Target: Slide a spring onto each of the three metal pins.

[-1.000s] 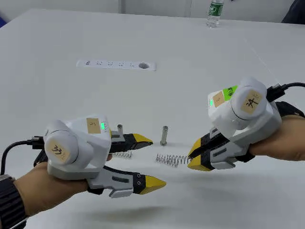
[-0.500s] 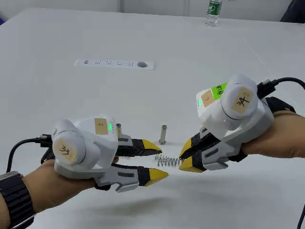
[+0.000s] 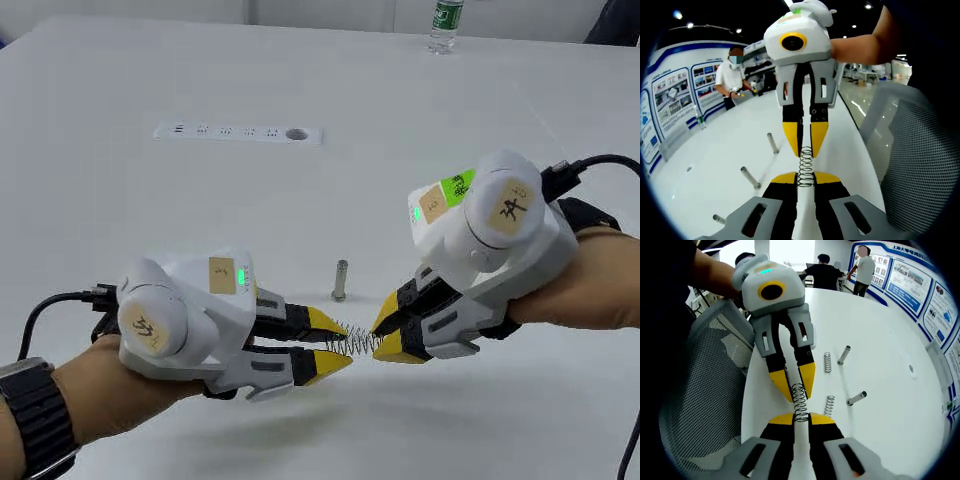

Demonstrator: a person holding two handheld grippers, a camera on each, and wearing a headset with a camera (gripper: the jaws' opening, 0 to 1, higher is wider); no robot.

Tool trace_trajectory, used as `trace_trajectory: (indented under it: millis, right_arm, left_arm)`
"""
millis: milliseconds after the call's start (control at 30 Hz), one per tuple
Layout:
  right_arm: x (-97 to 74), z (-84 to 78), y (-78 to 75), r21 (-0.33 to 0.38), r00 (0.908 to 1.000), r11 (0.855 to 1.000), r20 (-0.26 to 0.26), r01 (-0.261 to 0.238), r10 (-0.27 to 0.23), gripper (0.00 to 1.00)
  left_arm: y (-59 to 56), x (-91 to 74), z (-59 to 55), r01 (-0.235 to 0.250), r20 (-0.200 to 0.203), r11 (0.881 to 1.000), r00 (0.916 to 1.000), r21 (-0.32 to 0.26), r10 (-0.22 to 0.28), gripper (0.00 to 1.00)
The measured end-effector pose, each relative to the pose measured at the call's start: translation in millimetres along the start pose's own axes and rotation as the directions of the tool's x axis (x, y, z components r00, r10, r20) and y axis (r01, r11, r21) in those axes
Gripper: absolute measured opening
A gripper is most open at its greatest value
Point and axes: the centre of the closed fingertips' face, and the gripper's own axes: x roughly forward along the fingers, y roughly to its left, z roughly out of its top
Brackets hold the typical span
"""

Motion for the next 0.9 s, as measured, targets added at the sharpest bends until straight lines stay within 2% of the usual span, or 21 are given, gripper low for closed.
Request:
trace_trajectory:
  millis: [200, 733, 900]
  right_arm:
    - [-5.7, 7.1, -0.4, -0.014, 0.9999, 1.0, 0.008, 0.006, -0.006, 0.11]
    - [-14.9, 40.9, 7.3, -0.071, 0.9987, 0.997, 0.05, 0.015, -0.012, 0.11]
    - [-13.5, 42.8, 7.9, -0.059, 0.9987, 0.998, 0.051, 0.006, -0.003, 0.12]
  left_arm:
    - [1.0, -0.1, 0.5, -0.001, -0.001, 1.0, 1.0, 0.006, 0.001, 0.11]
    - [-0.8, -0.1, 4.8, 0.001, 0.002, 1.0, 1.0, 0.019, -0.001, 0.11]
    - [-1.3, -0.6, 4.4, 0.0, 0.0, 1.0, 1.0, 0.023, 0.0, 0.11]
